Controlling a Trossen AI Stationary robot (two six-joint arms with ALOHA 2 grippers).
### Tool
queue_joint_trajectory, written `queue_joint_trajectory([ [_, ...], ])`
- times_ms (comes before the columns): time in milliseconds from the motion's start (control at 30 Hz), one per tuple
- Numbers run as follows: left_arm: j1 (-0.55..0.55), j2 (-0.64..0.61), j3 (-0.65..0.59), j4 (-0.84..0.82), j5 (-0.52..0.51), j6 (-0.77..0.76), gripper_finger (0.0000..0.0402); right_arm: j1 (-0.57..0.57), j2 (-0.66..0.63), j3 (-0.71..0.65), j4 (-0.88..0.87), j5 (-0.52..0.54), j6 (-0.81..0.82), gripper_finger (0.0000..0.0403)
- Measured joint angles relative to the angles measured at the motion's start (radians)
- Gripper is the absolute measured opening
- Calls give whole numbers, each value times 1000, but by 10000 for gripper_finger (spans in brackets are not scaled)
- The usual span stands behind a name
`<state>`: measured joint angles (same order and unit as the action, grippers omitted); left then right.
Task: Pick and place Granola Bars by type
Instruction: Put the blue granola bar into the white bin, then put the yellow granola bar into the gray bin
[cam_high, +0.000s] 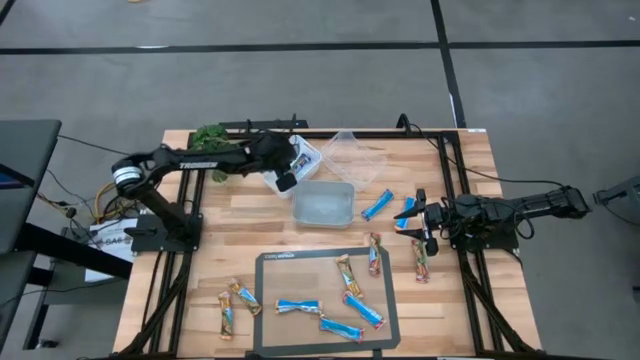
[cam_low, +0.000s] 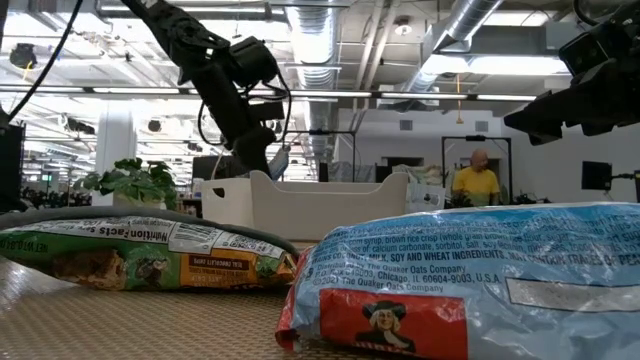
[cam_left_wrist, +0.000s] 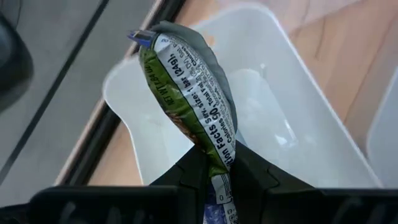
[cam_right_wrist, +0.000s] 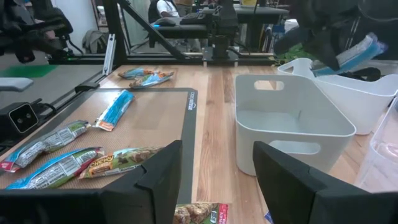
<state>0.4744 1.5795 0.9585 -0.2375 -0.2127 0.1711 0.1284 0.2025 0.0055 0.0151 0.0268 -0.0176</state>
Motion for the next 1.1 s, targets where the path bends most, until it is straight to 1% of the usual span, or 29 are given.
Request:
queue_joint_trajectory([
  [133, 2, 7, 0, -5, -4, -18, 49, 0, 0, 0, 0, 0, 0, 191],
  [200, 3, 7, 0, -10, 5, -23, 57, 0, 0, 0, 0, 0, 0, 191],
  [300, 3, 7, 0, -14, 24, -28, 84, 0, 0, 0, 0, 0, 0, 191],
  [500, 3, 5, 0, -11, 25, -55, 152, 0, 0, 0, 0, 0, 0, 191],
  [633, 1, -30, 0, -4, 25, -62, 175, 0, 0, 0, 0, 0, 0, 191],
  [767, -20, -96, 0, -14, 31, -63, 181, 0, 0, 0, 0, 0, 0, 191],
  [900, -65, -188, 0, -26, 77, -63, 179, 0, 0, 0, 0, 0, 0, 191],
  [1000, -125, -255, 0, -44, 132, -53, 179, 0, 0, 0, 0, 0, 0, 191],
  [1100, -208, -315, 0, -88, 182, -3, 179, 0, 0, 0, 0, 0, 0, 191],
])
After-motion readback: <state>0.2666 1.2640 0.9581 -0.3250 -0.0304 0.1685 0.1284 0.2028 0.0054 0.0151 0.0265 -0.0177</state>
